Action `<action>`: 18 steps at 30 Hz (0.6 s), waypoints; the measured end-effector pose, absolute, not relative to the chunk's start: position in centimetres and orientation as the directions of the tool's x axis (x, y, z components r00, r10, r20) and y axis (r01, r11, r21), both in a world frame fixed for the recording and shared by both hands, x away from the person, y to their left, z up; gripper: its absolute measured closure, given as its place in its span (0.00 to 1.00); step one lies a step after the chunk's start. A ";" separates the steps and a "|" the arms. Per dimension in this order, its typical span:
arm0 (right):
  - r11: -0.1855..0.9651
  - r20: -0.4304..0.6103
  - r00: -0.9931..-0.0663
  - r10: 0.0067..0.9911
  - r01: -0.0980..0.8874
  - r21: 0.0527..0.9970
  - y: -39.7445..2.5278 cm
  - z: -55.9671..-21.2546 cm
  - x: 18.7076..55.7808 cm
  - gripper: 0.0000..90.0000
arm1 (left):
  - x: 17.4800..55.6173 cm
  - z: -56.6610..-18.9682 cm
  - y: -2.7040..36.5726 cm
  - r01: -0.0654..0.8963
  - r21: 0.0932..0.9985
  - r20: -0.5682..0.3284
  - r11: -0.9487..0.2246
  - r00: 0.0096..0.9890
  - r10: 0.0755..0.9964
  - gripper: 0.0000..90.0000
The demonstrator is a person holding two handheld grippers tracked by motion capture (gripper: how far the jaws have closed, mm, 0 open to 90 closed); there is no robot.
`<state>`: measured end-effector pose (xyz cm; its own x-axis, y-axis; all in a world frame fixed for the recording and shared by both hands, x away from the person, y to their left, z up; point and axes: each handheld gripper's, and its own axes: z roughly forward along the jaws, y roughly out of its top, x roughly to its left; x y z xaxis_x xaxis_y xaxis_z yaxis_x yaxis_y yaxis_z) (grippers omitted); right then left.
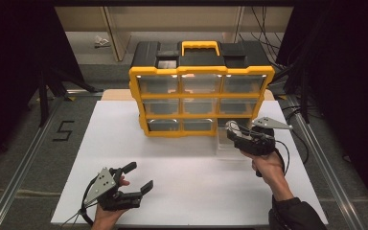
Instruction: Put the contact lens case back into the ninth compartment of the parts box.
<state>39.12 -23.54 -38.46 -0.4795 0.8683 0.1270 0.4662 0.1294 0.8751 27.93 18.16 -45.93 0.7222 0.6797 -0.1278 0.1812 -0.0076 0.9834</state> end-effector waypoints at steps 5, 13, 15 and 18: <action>0.125 0.131 -0.467 0.875 0.478 0.869 -23.8 -38.8 39.3 0.55 | 27.9 -45.9 18.2 0.182 0.983 -0.129 -0.007 0.722 0.680 0.16; 0.128 0.132 -0.457 0.879 0.495 0.859 -24.0 -39.4 39.7 0.55 | 27.9 -45.9 18.2 0.182 0.983 -0.129 -0.007 0.722 0.680 0.16; 0.124 0.136 -0.450 0.882 0.502 0.856 -24.1 -39.5 39.8 0.55 | 27.9 -45.9 18.2 0.182 0.983 -0.129 -0.007 0.722 0.680 0.16; 0.125 0.137 -0.444 0.886 0.512 0.850 -24.3 -39.7 40.0 0.54 | 27.9 -45.9 18.2 0.183 0.983 -0.129 -0.008 0.722 0.679 0.16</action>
